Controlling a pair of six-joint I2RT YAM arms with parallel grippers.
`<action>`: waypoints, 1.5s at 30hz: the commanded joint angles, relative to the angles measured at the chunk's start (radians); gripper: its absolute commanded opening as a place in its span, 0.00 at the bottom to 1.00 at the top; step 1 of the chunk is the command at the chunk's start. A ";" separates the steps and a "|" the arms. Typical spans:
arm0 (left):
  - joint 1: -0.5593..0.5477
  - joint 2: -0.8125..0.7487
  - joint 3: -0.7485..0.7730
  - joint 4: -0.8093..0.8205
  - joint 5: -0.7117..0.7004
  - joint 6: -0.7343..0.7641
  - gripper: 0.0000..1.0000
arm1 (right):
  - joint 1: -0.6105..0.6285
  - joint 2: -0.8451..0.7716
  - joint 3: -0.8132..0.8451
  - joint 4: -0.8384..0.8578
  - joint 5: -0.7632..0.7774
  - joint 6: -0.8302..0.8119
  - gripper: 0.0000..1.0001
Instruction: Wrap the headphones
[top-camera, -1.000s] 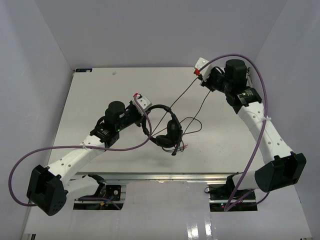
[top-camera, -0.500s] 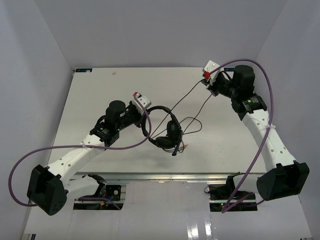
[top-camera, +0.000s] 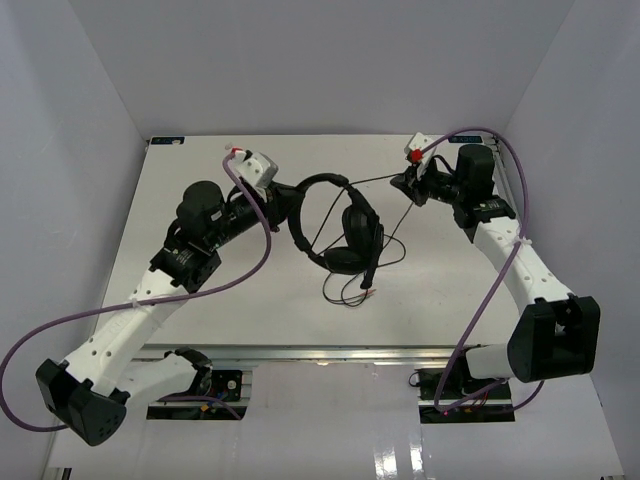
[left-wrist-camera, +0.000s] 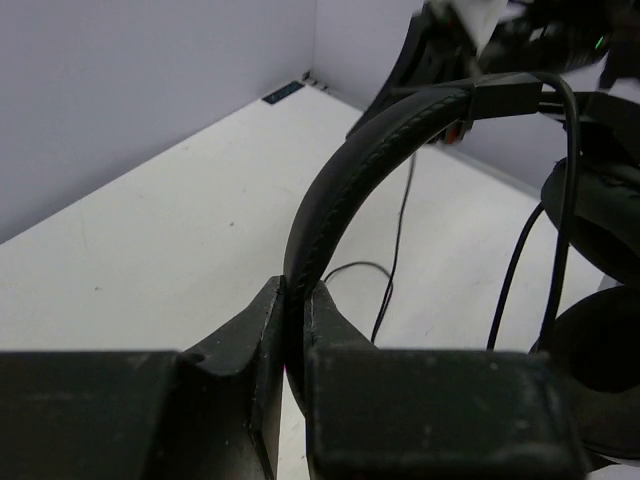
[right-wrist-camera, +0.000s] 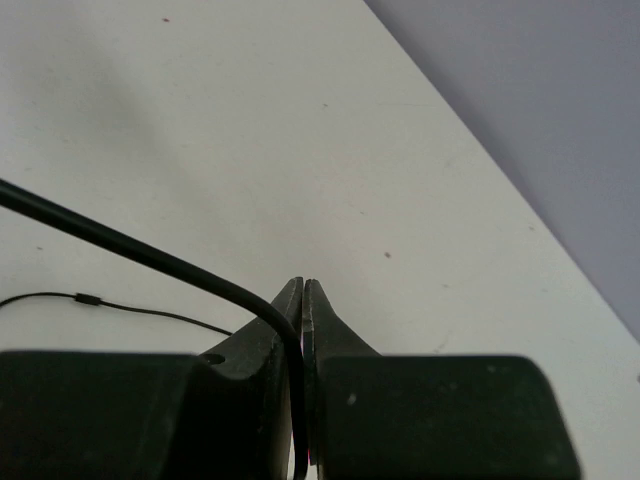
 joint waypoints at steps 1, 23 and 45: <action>0.001 -0.017 0.157 0.051 -0.056 -0.240 0.00 | -0.010 0.050 -0.051 0.227 -0.183 0.233 0.08; -0.001 0.317 0.497 0.208 -0.805 -0.705 0.00 | 0.351 0.328 -0.264 1.231 -0.443 1.139 0.14; 0.145 0.247 0.554 0.082 -0.871 -0.500 0.00 | 0.324 0.058 -0.390 0.657 -0.265 0.640 0.08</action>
